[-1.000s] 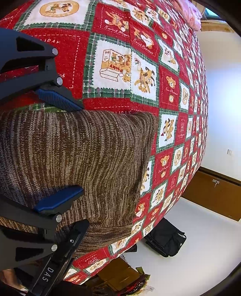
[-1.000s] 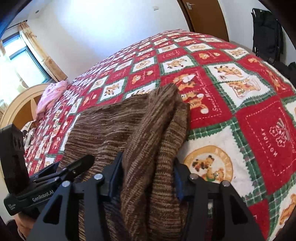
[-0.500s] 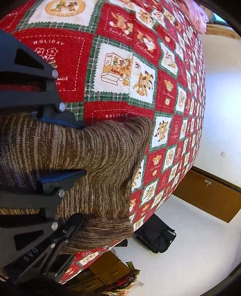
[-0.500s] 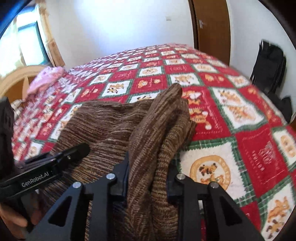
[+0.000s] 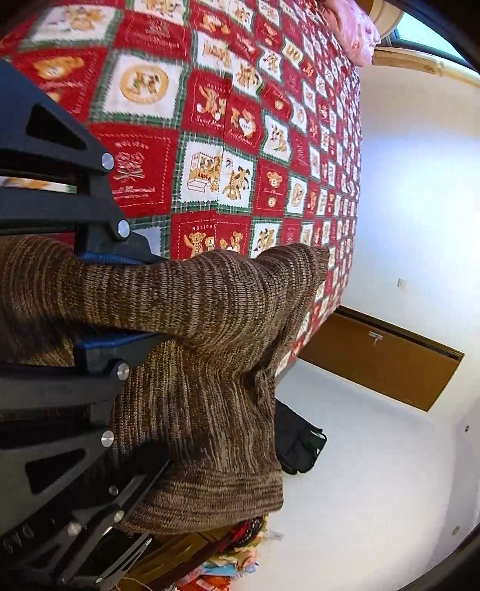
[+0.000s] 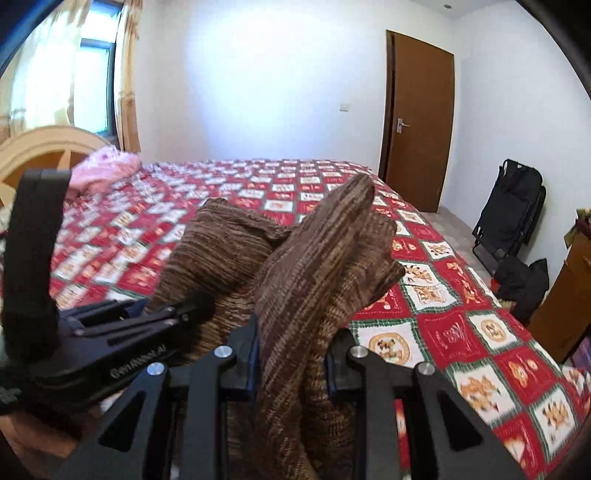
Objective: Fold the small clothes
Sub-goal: 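Grasp the folded sweater with both tools and lift it off the quilt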
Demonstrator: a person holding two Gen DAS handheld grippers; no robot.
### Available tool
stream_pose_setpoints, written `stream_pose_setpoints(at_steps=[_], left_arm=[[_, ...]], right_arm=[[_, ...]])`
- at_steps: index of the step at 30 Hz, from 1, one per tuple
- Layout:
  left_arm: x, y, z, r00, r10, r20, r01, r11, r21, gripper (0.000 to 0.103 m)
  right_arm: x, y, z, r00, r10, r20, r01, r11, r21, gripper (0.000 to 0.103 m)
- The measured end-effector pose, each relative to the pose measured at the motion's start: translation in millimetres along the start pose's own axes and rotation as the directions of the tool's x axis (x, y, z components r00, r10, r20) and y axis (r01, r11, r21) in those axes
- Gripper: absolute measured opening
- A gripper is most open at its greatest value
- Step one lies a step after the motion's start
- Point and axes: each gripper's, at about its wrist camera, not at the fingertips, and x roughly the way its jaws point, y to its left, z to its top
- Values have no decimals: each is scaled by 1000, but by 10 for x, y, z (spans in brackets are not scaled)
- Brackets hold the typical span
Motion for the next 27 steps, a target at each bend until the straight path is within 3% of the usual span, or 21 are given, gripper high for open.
stream_pose_setpoints(at_steps=[7, 12, 19, 27], left_arm=[[-333, -262, -107, 997, -67, -25, 68, 997, 48, 30], [-471, -508, -214, 992, -116, -52, 120, 989, 92, 30], [-465, -1021, -332, 984, -144, -102, 161, 970, 180, 30], [-462, -1556, -365, 982, -162, -101, 184, 943, 277, 30]], right_arm=[[-549, 62, -6, 999, 21, 25, -22, 999, 39, 29], [-828, -168, -124, 999, 33, 18, -35, 993, 109, 29], [-1145, -485, -254, 1000, -16, 14, 13, 983, 181, 29], [-1400, -810, -311, 996, -83, 39, 73, 972, 222, 29]])
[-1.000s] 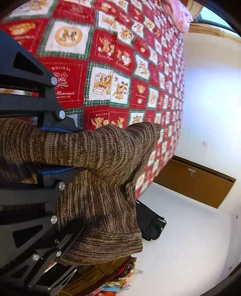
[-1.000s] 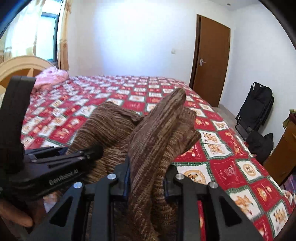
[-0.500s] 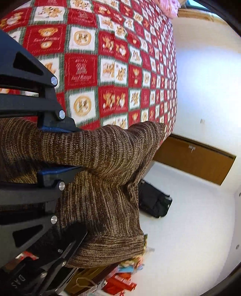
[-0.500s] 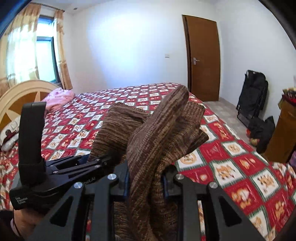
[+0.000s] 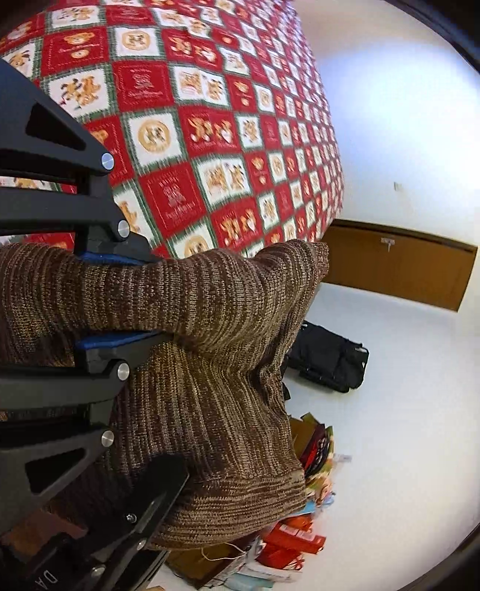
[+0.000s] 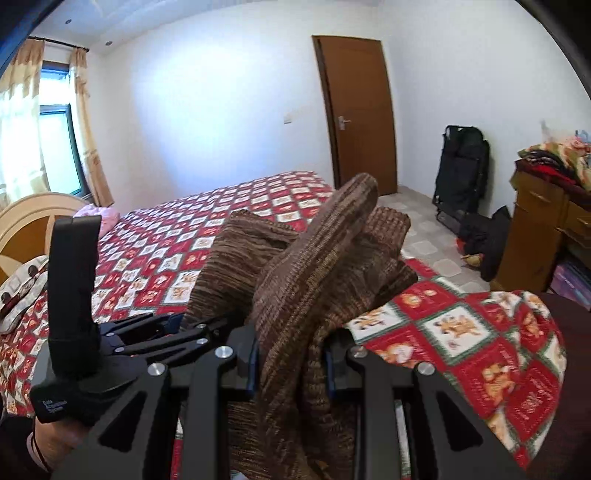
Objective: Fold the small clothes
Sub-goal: 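Grasp the folded sweater with both tools and lift it off the quilt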
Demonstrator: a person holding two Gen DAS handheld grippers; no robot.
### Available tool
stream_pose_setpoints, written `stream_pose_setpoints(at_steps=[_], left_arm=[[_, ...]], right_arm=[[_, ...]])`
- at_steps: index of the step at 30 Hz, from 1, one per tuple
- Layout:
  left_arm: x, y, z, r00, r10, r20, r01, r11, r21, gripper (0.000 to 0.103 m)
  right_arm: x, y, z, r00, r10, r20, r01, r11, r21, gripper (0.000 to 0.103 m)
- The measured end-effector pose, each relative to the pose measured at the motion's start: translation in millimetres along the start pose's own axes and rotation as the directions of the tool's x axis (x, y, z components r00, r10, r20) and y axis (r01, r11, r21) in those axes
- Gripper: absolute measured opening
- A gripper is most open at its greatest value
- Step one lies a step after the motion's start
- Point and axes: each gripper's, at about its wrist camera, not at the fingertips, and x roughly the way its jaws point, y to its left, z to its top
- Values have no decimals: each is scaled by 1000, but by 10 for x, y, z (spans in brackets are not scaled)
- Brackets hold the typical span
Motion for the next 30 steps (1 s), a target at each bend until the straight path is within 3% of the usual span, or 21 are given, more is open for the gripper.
stream_pose_setpoints(at_steps=[5, 11, 30], left_arm=[[156, -239, 62, 1000, -8, -11, 8, 999, 36, 30], [409, -387, 98, 998, -33, -55, 34, 999, 13, 30], [1556, -567, -83, 980, 64, -190, -73, 996, -43, 31]], right_arm=[[-78, -195, 7, 999, -41, 23, 41, 999, 16, 29], [-79, -444, -2, 998, -61, 14, 60, 997, 49, 29], [650, -1113, -271, 980, -163, -112, 164, 986, -2, 28]])
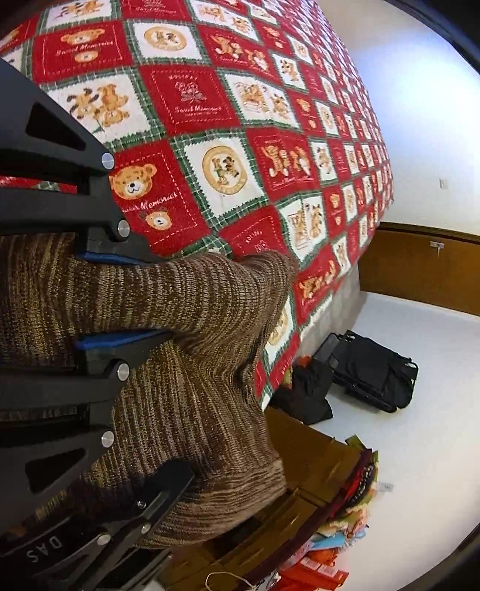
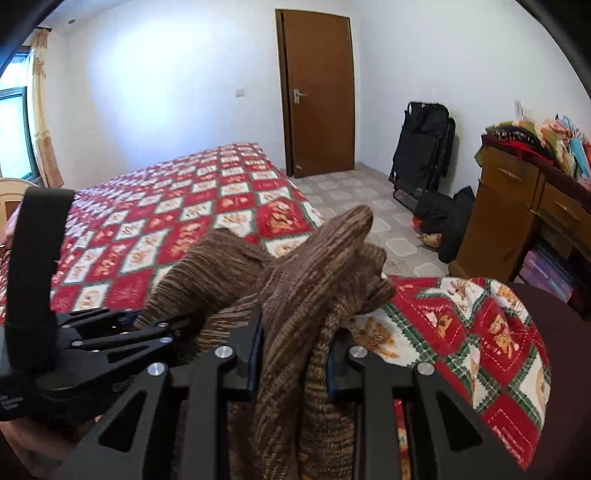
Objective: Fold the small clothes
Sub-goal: 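Grasp the folded sweater with both tools and lift it off the quilt, then lower the folded sweater onto the quilt corner and open both tools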
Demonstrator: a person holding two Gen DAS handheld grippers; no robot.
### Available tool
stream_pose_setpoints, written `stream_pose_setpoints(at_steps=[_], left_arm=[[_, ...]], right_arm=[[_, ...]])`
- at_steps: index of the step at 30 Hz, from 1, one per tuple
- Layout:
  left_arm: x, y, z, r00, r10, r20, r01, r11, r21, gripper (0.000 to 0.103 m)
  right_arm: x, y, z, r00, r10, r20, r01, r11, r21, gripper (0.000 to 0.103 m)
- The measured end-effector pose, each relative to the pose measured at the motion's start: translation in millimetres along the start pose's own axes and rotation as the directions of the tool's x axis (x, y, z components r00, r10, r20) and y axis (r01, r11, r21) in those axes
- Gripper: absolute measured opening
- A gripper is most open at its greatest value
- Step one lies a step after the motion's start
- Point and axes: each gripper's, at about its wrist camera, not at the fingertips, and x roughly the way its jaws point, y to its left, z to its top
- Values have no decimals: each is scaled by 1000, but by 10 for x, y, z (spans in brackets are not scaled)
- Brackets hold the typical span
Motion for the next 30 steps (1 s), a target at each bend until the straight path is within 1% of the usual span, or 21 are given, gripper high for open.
stream_pose_setpoints(at_steps=[2, 4, 7, 9, 11, 12, 13, 14, 15, 17, 19, 21, 22, 23, 24, 25, 26, 27, 28, 30], left_arm=[[48, -10, -10, 1000, 10, 0, -10, 1000, -6, 34], [124, -22, -29, 1000, 28, -11, -28, 1000, -4, 42], [185, 13, -70, 1000, 28, -11, -28, 1000, -13, 50], [193, 82, -61, 1000, -5, -15, 4, 999, -34, 53], [190, 194, -24, 997, -61, -38, 59, 997, -53, 59], [185, 250, -9, 996, -78, -50, 75, 995, -67, 67], [165, 323, 2, 994, -87, -64, 81, 993, -86, 72], [129, 385, -1, 994, -85, -73, 78, 992, -98, 73], [80, 434, -4, 994, -82, -71, 75, 992, -101, 73], [-65, 483, -45, 998, -47, -43, 43, 995, -85, 73], [-161, 463, -86, 1000, -13, -27, 12, 999, -53, 73], [-270, 386, -115, 999, 43, -4, -43, 999, 7, 73], [-325, 370, -117, 997, 69, 16, -70, 997, 30, 73], [-386, 337, -122, 995, 92, 35, -93, 994, 49, 73], [-446, 298, -128, 993, 106, 54, -110, 992, 65, 73], [-525, 252, -134, 992, 103, 77, -109, 991, 80, 73], [-576, 205, -145, 992, 92, 91, -100, 991, 91, 73], [-604, 179, -154, 992, 80, 100, -90, 991, 100, 73], [-623, 139, -165, 992, 66, 109, -78, 991, 112, 73], [-586, 89, -204, 995, 45, 92, -57, 990, 133, 73]], right_arm=[[72, -80, -20, 1000, 5, -21, -5, 1000, 20, 28], [181, -196, -46, 999, 4, -53, -1, 999, 39, 29], [228, -333, -51, 995, 57, -81, -48, 993, 111, 29], [240, -382, -60, 993, 74, -94, -62, 989, 132, 29], [243, -432, -75, 991, 86, -99, -70, 985, 156, 31], [225, -454, -88, 990, 94, -102, -75, 982, 176, 31], [204, -473, -106, 990, 100, -100, -80, 978, 193, 31], [180, -494, -120, 990, 104, -96, -83, 976, 203, 34], [147, -506, -131, 991, 101, -91, -81, 975, 207, 36], [76, -496, -142, 992, 85, -89, -65, 977, 201, 44], [-51, -461, -155, 996, 36, -79, -21, 983, 182, 49], [-207, -403, -167, 998, -21, -66, 30, 989, 144, 48], [-323, -356, -166, 996, -75, -41, 80, 989, 125, 48], [-414, -311, -154, 994, -113, -10, 113, 987, 112, 41], [-532, -255, -137, 989, -143, 29, 140, 986, 92, 33], [-624, -189, -105, 986, -158, 57, 154, 986, 66, 20], [-663, -141, -75, 985, -159, 69, 156, 987, 49, 18], [-695, -86, -42, 985, -152, 79, 150, 988, 34, 18], [-682, -29, -9, 989, -126, 77, 125, 992, 17, 17], [-562, 82, 37, 994, -90, 62, 92, 995, -25, 16]])
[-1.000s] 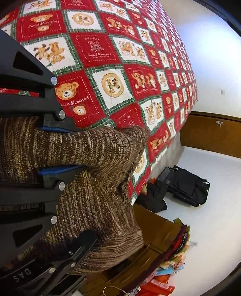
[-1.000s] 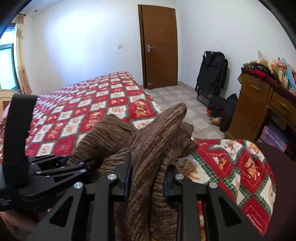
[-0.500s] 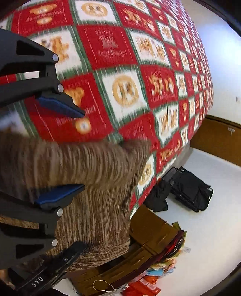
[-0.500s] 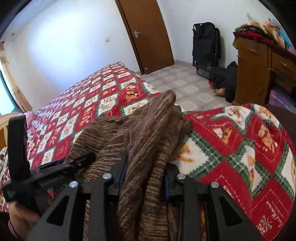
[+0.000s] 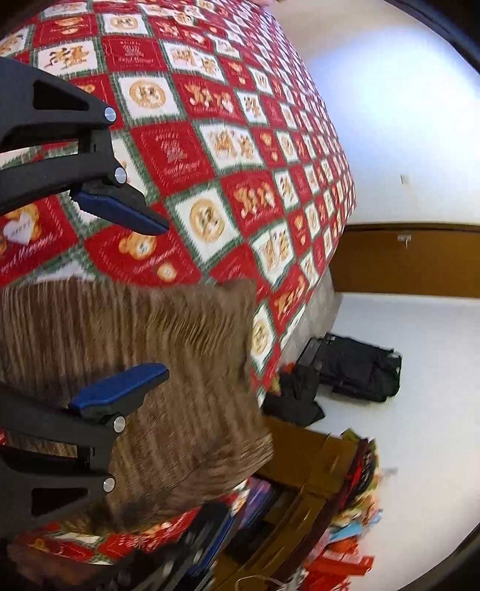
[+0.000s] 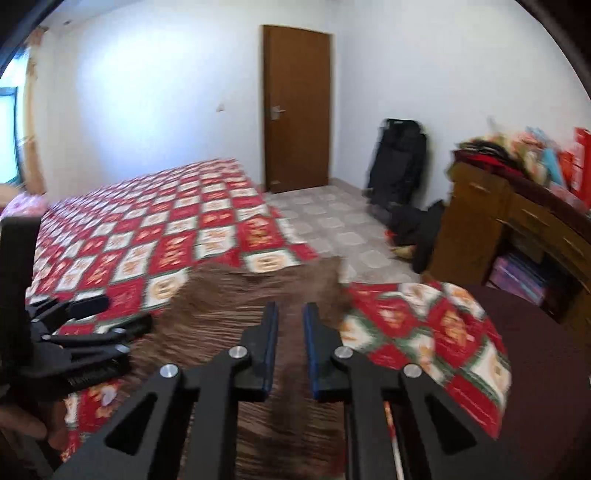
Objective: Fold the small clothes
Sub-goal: 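Lower the folded sweater onto the quilt corner and open both tools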
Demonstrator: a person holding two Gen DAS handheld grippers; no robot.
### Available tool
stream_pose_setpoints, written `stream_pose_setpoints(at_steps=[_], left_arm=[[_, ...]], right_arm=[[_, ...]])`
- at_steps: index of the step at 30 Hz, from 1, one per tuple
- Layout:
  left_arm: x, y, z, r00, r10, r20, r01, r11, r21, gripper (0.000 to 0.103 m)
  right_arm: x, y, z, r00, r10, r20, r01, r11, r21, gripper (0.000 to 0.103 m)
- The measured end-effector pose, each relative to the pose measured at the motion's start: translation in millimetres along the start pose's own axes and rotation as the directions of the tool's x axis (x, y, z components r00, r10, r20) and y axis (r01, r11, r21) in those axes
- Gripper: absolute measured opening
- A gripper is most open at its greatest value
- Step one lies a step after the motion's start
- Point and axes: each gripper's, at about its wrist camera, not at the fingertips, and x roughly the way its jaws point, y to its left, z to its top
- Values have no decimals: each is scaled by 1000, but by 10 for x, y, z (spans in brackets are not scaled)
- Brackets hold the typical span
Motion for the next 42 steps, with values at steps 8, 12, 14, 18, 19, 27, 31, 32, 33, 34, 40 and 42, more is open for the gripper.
stream_pose_setpoints(at_steps=[8, 12, 14, 18, 19, 27, 31, 32, 33, 34, 40, 42], left_arm=[[324, -5, -253, 993, -57, -101, 50, 996, -70, 73], [310, -66, -267, 997, -13, -73, 12, 1000, -15, 83], [266, -48, -261, 997, -12, -80, 11, 1000, -18, 83], [151, -73, -308, 998, 14, -68, -13, 1000, 16, 83], [135, -86, -324, 998, 22, -61, -21, 999, 27, 83], [64, -161, -506, 995, 28, -96, -23, 999, 47, 83], [31, -168, -609, 995, 28, -94, -23, 998, 54, 83], [25, -168, -621, 995, 28, -96, -23, 998, 54, 83], [17, -173, -630, 995, 28, -98, -22, 998, 54, 83], [12, -176, -642, 995, 26, -101, -20, 998, 54, 83], [-50, -171, -728, 992, 13, -126, -9, 1000, 30, 83], [-85, -167, -756, 991, 5, -137, 0, 999, 41, 83]], right_arm=[[494, -46, -233, 983, 56, -174, -51, 998, 32, 6], [503, -230, -293, 982, 112, -149, -96, 990, 107, 0], [493, -213, -264, 981, 105, -162, -86, 989, 120, 0], [196, -2, -283, 992, 11, -124, -9, 1000, 22, 8], [83, 50, -325, 994, 2, -106, -3, 1000, -2, 9], [-116, 315, -717, 985, -27, -168, 7, 993, -118, 8], [-115, 277, -784, 986, -28, -167, 14, 997, -82, 8], [-114, 276, -783, 985, -31, -172, 16, 996, -87, 8], [-113, 277, -787, 984, -32, -176, 16, 995, -94, 8], [-124, 281, -807, 983, -32, -179, 16, 995, -94, 8], [-226, 322, -901, 973, -58, -223, 35, 994, -105, 8], [-257, 336, -900, 969, -61, -241, 41, 995, -88, 12]])
